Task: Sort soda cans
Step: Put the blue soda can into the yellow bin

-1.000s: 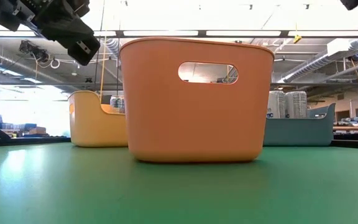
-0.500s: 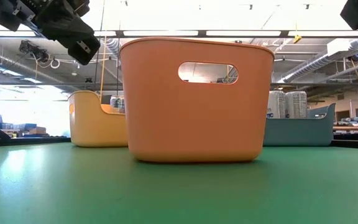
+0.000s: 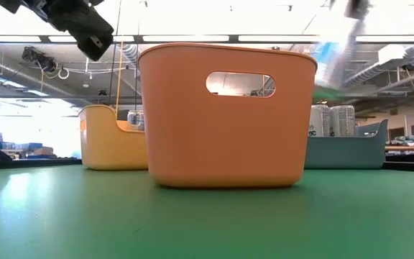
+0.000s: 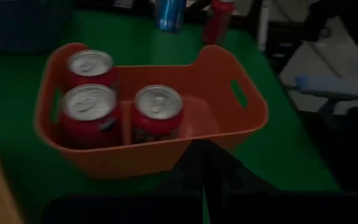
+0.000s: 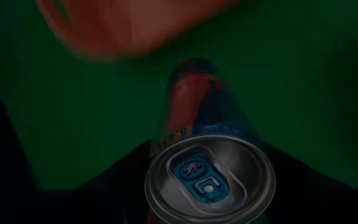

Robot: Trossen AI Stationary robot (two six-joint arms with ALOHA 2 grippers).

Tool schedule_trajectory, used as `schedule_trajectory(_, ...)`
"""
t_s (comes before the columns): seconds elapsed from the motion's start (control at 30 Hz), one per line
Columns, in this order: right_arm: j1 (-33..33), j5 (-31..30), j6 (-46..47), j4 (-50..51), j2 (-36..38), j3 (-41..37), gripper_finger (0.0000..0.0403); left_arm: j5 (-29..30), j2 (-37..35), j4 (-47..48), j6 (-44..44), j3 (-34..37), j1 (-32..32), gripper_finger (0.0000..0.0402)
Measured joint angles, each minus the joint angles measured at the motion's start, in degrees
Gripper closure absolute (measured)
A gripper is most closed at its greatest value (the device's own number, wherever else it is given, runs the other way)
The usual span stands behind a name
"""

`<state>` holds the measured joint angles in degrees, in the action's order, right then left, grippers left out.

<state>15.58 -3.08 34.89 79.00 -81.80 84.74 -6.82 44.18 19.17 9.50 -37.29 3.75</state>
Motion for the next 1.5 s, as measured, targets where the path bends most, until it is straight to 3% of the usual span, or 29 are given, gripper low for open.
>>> schedule_trajectory(0.23,-10.1,-7.2,-22.3,0.8,-13.3,23.2,0.018,5.2,-0.7,5.5,-3.3,-3.6,-0.7,0.0401)
schedule_trajectory(0.5,-18.9,-6.6,-39.7,3.5,-32.8,50.3,0.018,-2.5,-6.1,7.8,-5.4,-3.9,-7.8,0.0401)
schedule_trajectory(0.63,-21.3,-5.4,-47.0,-2.5,-35.5,46.7,0.018,-6.7,-7.0,7.7,-6.7,-3.9,-11.4,0.0401)
schedule_trajectory(0.77,-23.9,-5.0,-49.9,-5.4,-39.9,48.3,0.018,-8.8,-7.0,9.1,-7.6,-3.9,-14.8,0.0401)
schedule_trajectory(1.23,-29.6,-1.1,-56.0,-17.5,-43.9,48.6,0.018,-10.6,-5.6,9.6,-9.3,-3.9,-23.4,0.0401)
schedule_trajectory(1.5,-31.6,0.3,-58.2,-17.3,-46.4,47.5,0.018,-10.7,-2.0,7.8,-10.8,-3.9,-26.0,0.0401)
